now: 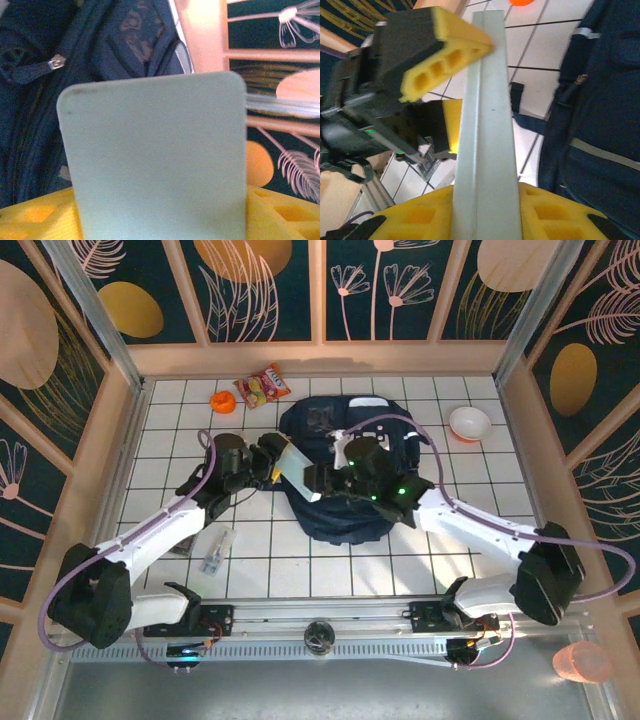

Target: Pack the student bag

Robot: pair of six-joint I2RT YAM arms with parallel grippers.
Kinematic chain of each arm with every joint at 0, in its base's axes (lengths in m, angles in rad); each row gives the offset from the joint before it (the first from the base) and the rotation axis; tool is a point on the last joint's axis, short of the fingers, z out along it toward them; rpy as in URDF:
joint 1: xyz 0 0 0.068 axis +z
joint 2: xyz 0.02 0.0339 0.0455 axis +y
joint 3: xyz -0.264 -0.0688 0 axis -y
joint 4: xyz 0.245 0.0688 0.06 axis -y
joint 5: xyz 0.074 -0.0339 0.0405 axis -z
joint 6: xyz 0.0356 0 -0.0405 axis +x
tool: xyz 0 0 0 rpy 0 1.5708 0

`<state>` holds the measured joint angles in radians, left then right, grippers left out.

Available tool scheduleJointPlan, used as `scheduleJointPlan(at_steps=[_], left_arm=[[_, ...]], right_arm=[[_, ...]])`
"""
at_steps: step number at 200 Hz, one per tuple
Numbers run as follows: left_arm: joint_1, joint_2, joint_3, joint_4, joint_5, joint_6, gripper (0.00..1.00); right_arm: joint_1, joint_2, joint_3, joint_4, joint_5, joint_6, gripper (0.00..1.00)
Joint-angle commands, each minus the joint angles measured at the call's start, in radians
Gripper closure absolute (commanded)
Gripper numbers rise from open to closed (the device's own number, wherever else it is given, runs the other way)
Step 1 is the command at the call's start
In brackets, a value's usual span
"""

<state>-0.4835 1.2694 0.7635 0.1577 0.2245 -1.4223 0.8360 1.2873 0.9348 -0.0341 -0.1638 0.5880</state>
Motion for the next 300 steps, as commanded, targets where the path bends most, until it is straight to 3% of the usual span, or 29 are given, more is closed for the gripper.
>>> scheduleJointPlan(at_steps=[1,27,63,84,103,131,174,212,235,300], left_arm=[[0.01,0.003,0.081,-0.052,-0.058,0.219,0.2],[0.004,0.003,0.105,-0.085,-0.133,0.495,0.15],[-0.037,0.004,0.096,-0.05,-0.187,0.958,0.23],[-0.062,0.004,0.061,0.029,-0.058,1.278,0.28],[-0.089,0.032,0.058,0.003,0.109,1.583,0.28],[-0.125,0.108,0.081,-0.078,0.253,1.894,0.25],[-0.189,0.281,0.179,-0.123,0.272,2.034,0.21],[-0.233,0.413,0.27,-0.082,0.186,2.024,0.18],[-0.239,0.468,0.294,-0.062,0.164,2.027,0.2],[-0.24,0.489,0.289,-0.075,0.042,2.076,0.23]], right_arm=[[-0.106,-0.116,-0.069,0.0,-0.04,0.103,0.79],[-0.271,-0.239,-0.16,-0.017,-0.158,0.146,0.81],[-0.526,-0.351,-0.186,-0.124,-0.331,0.146,0.83],[-0.669,-0.39,-0.189,-0.17,-0.424,0.147,0.83],[-0.771,-0.404,-0.196,-0.196,-0.493,0.154,0.84],[-0.82,-0.412,-0.202,-0.223,-0.519,0.153,0.84],[-0.821,-0.431,-0.211,-0.247,-0.508,0.161,0.84],[-0.821,-0.446,-0.215,-0.275,-0.499,0.162,0.84],[-0.821,-0.458,-0.215,-0.29,-0.488,0.163,0.84],[-0.822,-0.504,-0.196,-0.341,-0.458,0.173,0.84]])
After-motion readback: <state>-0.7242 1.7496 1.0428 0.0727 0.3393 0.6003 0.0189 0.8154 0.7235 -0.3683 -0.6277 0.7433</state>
